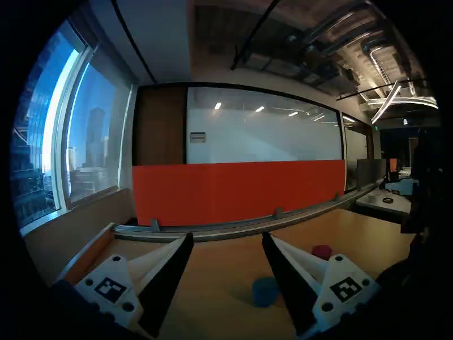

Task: Pour water

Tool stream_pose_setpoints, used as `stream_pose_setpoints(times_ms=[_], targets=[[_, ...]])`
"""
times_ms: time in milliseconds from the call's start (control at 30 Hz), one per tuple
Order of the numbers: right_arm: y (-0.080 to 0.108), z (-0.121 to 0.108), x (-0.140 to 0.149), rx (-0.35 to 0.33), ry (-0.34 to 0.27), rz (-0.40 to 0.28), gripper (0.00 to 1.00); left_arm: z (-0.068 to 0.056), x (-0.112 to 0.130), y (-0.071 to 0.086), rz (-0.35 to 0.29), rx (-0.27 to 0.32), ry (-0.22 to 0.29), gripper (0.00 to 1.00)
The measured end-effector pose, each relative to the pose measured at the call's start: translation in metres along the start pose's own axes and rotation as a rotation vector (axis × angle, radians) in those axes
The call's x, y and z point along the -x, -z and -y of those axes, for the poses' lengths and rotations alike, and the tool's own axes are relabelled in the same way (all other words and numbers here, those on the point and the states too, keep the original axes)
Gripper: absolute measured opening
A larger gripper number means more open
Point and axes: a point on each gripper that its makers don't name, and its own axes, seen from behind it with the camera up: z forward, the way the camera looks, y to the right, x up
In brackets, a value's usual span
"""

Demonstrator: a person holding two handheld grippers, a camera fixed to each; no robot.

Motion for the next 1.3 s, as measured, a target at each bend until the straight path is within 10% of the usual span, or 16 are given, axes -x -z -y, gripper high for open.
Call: stream_pose_setpoints(times_ms=[500, 1300], targets=[[0.012, 0.076, -0.006, -0.34, 0.062, 0.017, 1.0, -0.037, 0.004, -0.011, 0.037, 0.226, -0.01, 0.9], [0.0, 0.101, 0.042, -0.459, 0.102, 0.156, 1.0, -0.051, 0.063, -0.031, 0.179, 0.337, -0.034, 0.9]])
